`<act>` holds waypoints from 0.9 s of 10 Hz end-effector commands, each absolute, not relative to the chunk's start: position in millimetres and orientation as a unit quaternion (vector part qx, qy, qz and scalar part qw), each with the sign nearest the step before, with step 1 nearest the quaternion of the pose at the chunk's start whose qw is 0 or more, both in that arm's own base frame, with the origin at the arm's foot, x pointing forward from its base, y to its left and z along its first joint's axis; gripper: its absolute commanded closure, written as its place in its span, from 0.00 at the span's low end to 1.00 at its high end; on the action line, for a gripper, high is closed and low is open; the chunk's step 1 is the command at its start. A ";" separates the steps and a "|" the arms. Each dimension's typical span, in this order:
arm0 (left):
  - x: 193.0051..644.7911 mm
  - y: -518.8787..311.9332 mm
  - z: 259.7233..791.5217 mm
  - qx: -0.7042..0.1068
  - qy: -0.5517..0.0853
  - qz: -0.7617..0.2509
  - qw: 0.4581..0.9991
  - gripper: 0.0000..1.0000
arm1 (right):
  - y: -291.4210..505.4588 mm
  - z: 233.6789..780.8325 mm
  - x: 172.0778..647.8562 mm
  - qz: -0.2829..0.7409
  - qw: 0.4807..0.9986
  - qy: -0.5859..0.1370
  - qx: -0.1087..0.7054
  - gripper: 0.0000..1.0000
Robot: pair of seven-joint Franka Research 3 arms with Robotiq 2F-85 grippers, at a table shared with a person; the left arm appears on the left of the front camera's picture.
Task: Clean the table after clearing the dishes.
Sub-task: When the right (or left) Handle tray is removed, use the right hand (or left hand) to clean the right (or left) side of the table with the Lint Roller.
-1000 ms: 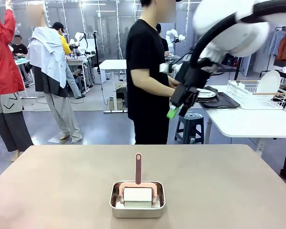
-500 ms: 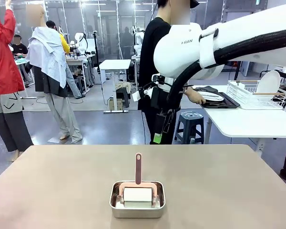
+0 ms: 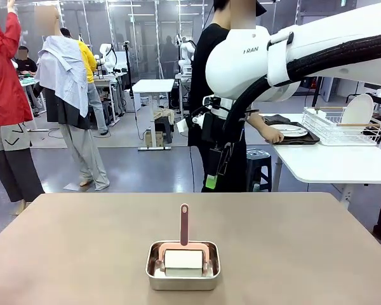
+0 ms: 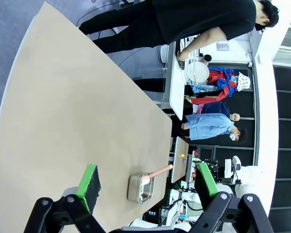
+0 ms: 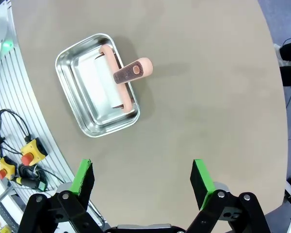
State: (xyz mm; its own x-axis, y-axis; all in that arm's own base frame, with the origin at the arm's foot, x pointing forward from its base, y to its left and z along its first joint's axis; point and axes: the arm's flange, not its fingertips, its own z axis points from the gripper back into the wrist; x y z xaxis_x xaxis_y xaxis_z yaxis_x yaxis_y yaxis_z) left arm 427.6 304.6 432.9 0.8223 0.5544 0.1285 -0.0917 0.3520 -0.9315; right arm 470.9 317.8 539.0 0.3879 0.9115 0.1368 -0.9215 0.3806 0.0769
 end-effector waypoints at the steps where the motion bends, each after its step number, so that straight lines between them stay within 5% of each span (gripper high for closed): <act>1: 426.4 308.1 434.7 -0.534 -0.214 0.198 0.794 0.00 | 317.9 538.7 471.1 0.552 0.830 -0.036 0.070 0.00; 9: 426.4 308.1 434.7 -0.534 -0.214 0.198 0.794 0.00 | 418.0 479.9 510.3 0.655 0.752 0.028 0.067 0.00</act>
State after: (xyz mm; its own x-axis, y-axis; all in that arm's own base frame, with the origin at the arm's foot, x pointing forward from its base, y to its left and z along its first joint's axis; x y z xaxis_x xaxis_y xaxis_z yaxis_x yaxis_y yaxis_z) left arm 427.8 304.3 432.8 0.8228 0.5537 0.1283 -0.0916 0.3519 -0.9315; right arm 503.2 407.5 477.7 0.1808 0.9806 0.0758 -0.9759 0.1693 0.1374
